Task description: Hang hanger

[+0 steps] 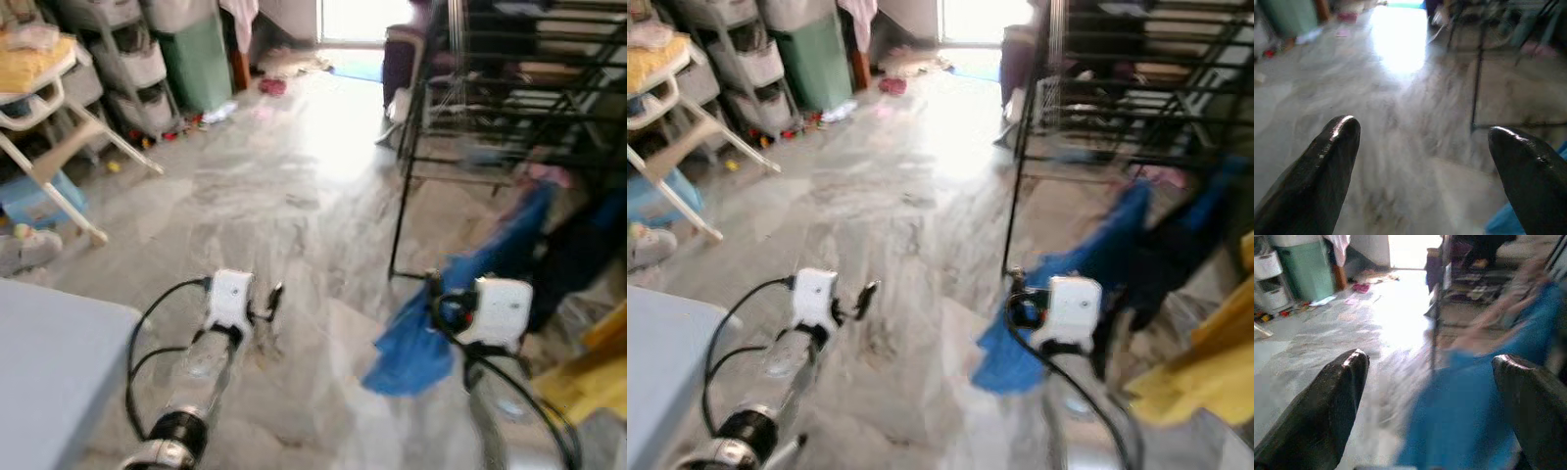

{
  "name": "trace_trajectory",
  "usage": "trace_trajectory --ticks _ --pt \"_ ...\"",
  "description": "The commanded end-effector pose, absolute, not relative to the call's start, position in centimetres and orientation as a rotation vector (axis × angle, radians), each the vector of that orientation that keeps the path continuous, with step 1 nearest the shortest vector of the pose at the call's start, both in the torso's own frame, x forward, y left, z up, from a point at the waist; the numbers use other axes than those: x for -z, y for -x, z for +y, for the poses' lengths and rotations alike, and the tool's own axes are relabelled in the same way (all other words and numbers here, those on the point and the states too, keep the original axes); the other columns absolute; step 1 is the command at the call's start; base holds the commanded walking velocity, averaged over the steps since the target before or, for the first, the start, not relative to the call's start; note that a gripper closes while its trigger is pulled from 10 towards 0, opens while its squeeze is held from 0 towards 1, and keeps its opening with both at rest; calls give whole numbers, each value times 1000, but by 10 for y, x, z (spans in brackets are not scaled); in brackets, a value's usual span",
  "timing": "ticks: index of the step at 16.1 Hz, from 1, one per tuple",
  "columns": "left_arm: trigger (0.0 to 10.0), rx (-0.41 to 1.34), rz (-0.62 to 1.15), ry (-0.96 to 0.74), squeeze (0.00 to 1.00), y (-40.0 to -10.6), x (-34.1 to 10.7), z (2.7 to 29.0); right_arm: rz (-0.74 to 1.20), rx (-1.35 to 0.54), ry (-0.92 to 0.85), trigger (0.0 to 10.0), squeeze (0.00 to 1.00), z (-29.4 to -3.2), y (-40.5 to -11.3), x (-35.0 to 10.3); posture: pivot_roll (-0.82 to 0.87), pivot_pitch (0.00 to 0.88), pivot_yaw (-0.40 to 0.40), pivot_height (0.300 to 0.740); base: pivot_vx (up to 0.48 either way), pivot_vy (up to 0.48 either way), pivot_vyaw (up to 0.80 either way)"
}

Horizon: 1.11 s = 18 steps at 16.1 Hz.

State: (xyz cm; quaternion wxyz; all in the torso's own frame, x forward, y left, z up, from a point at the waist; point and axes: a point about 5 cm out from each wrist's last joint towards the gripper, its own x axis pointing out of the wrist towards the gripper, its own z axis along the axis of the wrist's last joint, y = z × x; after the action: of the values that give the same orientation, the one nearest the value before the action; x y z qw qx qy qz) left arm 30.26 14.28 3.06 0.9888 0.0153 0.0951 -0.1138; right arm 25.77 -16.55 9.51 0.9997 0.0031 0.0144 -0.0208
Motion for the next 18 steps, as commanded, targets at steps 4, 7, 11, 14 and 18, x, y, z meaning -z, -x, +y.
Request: trace_trajectory --ticks 4,7,11,14,18 --pt "10000 266 215 20 0 -301 -27 136 35 86 26 10000 0 -173 -260 -97 -245 112 62 740 158 62 0" --pt "10000 370 234 94 0 -294 -23 123 29 117 35 10000 0 -177 -263 -100 -245 112 62 740 0 0 0" --pt "10000 374 266 95 0 -289 -17 123 64 170 49 10000 0 -185 -262 -96 -246 122 52 740 0 0 -295" --pt "10000 348 269 72 0 -288 -16 125 62 164 57 10000 0 -186 -261 -96 -250 125 43 740 0 0 -775" --pt "10000 243 256 72 0 -288 -15 132 77 -5 58 10000 0 -170 -261 -95 -208 113 -27 740 0 0 0"
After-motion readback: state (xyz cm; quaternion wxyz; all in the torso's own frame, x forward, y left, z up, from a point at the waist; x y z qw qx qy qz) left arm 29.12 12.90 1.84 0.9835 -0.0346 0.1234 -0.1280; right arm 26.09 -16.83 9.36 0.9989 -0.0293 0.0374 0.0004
